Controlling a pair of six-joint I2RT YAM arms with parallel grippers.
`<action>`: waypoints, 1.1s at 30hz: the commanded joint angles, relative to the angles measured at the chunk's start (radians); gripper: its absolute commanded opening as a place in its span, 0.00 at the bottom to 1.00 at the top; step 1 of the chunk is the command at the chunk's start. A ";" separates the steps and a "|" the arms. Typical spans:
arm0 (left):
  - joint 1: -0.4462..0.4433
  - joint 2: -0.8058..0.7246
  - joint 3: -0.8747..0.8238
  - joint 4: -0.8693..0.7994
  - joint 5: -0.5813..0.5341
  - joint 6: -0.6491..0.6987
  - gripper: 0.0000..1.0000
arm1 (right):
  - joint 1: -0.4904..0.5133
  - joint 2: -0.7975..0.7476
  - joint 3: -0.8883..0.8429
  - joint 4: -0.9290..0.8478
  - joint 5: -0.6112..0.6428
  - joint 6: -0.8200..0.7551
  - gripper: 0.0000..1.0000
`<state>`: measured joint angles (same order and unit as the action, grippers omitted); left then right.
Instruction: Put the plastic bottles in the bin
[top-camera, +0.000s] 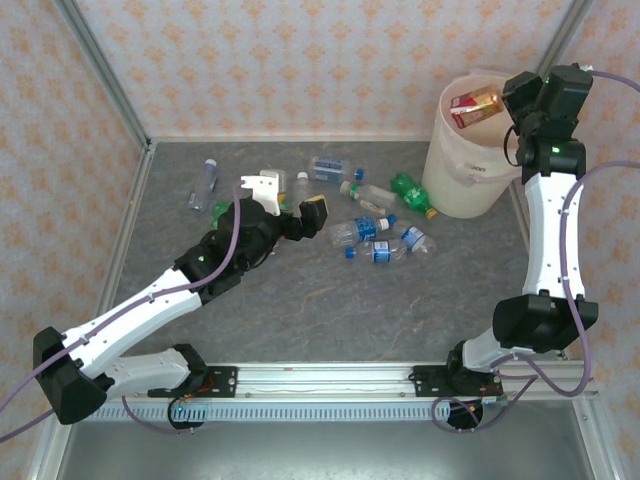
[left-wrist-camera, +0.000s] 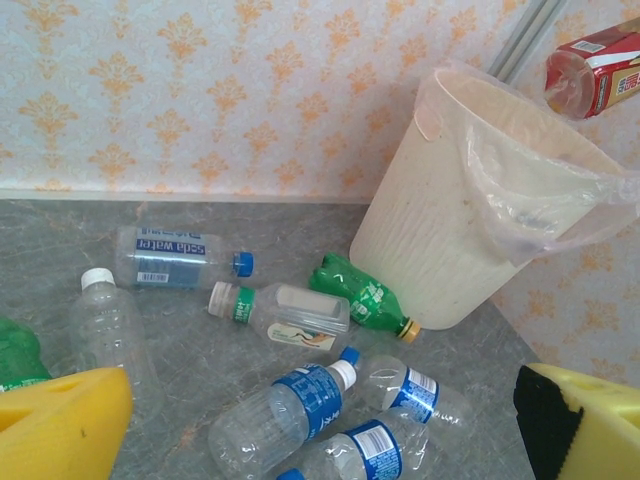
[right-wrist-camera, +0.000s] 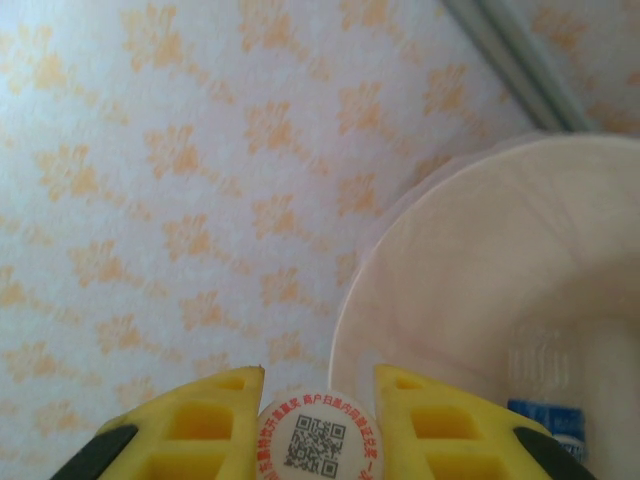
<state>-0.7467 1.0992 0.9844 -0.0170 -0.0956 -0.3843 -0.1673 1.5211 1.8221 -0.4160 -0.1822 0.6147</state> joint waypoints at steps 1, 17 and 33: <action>-0.006 -0.029 -0.017 -0.017 -0.039 -0.018 0.99 | -0.005 -0.002 -0.041 0.086 0.143 0.037 0.24; -0.004 -0.042 -0.014 -0.029 -0.062 -0.021 0.99 | -0.006 0.216 0.071 0.083 0.271 0.037 0.25; -0.003 -0.035 -0.017 -0.067 -0.086 -0.025 0.99 | 0.013 0.358 0.327 -0.104 0.164 0.018 0.69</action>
<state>-0.7464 1.0737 0.9737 -0.0616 -0.1474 -0.3954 -0.1642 1.9232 2.1258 -0.4866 -0.0063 0.6518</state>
